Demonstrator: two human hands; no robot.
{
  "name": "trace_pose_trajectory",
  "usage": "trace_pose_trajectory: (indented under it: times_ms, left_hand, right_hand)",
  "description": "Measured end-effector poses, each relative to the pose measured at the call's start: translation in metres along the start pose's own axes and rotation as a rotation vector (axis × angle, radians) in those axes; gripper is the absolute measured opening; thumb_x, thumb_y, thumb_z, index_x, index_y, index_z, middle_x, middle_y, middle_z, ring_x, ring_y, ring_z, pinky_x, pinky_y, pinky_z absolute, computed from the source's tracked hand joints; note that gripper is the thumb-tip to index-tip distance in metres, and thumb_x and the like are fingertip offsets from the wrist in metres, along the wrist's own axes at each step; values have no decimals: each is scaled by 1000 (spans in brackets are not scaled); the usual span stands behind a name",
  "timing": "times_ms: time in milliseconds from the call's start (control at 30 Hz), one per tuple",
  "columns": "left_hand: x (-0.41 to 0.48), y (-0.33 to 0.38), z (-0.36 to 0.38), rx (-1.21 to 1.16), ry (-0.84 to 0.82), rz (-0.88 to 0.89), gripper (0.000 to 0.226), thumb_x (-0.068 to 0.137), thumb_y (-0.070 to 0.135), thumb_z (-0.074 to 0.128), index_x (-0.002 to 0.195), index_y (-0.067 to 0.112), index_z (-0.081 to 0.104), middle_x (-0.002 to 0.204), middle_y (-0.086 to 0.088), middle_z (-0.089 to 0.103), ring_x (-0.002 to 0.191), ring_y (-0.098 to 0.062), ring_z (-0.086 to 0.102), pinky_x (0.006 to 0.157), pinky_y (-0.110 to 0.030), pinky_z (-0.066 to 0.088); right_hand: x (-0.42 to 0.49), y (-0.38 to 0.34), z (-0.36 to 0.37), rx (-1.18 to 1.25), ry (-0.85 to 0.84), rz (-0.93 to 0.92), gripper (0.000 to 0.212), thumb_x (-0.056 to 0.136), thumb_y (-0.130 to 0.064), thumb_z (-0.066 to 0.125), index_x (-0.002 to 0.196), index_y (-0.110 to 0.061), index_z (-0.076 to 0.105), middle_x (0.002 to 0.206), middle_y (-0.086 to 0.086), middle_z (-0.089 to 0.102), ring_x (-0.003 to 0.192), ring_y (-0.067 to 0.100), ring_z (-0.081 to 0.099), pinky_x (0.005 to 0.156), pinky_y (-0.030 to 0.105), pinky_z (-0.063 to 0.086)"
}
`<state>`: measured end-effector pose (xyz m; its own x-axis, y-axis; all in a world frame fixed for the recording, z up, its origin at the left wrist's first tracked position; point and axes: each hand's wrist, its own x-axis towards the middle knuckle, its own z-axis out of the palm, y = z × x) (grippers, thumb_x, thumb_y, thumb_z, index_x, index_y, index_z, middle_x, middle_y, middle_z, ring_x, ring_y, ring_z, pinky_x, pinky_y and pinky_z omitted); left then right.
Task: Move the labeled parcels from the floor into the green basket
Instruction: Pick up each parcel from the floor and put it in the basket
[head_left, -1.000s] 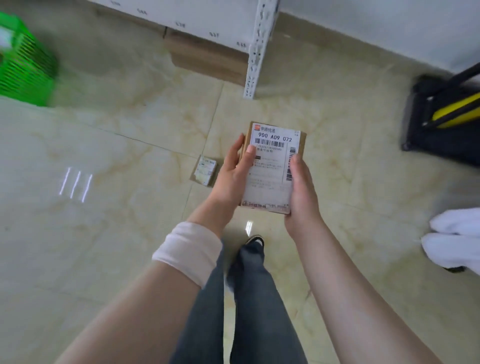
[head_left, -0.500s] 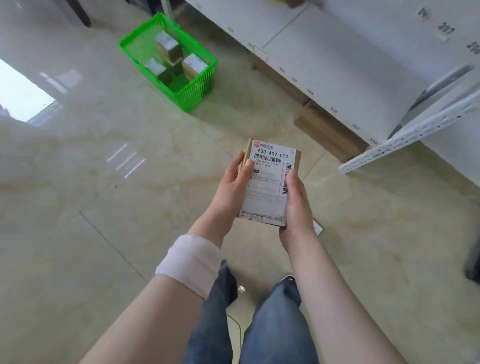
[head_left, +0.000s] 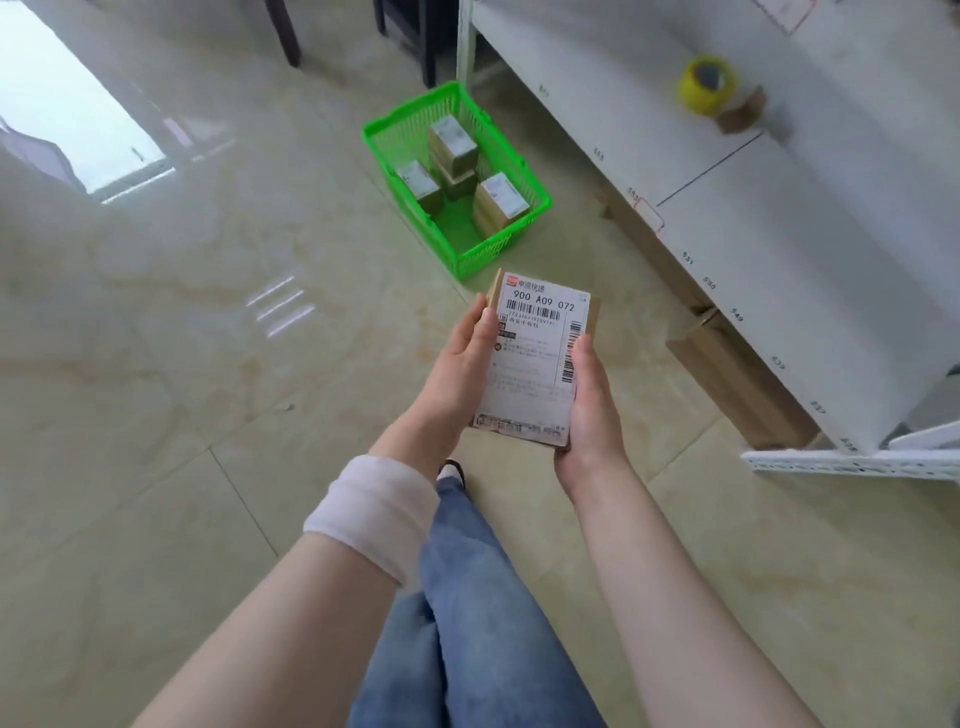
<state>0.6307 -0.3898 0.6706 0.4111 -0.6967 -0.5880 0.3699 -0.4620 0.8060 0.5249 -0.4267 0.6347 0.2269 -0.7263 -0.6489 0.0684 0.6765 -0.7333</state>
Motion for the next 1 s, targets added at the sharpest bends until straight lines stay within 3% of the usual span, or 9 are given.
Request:
trace_pose_trajectory:
  times_ms: [100,233,367,500,600,700,867,1000]
  left_hand:
    - [30,36,-32,-28,47,-12,42,97,39,35,137,29,41,123,6,55,121,-16,54,105,-35,42]
    - [79,77,-79,-52,88,-19,44,96,40,36,138,28,40,134,0,54,121,-17,53,107,-38,40]
    - [141,115,-130,-54,107,-18,48,96,40,36,142,26,36,132,4,52,118,-11,50,100,-27,38]
    - [206,149,-177,-16,37,-50,50,94,45,37,142,29,35,141,2,49,127,-14,48,111,-38,35]
    - [257,179,-200,39,-29,-51,48,96,38,37,142,26,36,140,1,49,126,-15,48,109,-31,36]
    - [298,201,-206,97,-101,-62,45,97,36,36,140,24,38,136,-1,52,122,-15,51,105,-29,37]
    - [388,225,-180,262,-208,-124,51,95,41,37,144,25,32,145,-1,45,132,-17,44,114,-39,32]
    - [474,229,-154,360,-278,-181,51,96,39,35,146,30,28,148,1,41,135,-18,40,115,-39,29]
  right_hand:
    - [27,-17,53,-32,-23,15,62,76,-57,51,126,-21,56,122,10,67,111,30,64,89,46,53]
    - [65,-37,123,-60,-56,7,47,89,-49,48,125,-19,56,122,12,66,110,32,63,86,44,53]
    - [111,-51,200,-107,-70,35,60,78,-56,50,127,-21,56,123,9,66,112,31,63,94,50,51]
    - [157,-59,265,-77,0,32,63,76,-58,52,127,-23,56,122,8,67,111,30,63,93,50,52]
    - [191,-66,304,-32,29,30,52,86,-56,48,128,-26,53,121,5,67,106,26,66,81,43,57]
    - [216,-74,326,26,65,54,45,93,-50,41,131,-28,49,119,2,68,97,19,67,66,30,55]
    - [285,-100,331,132,222,80,43,95,-43,43,133,-24,45,123,7,65,97,20,65,73,32,52]
    - [364,-110,329,155,270,71,45,95,-37,44,136,-18,42,125,11,62,100,23,64,74,33,55]
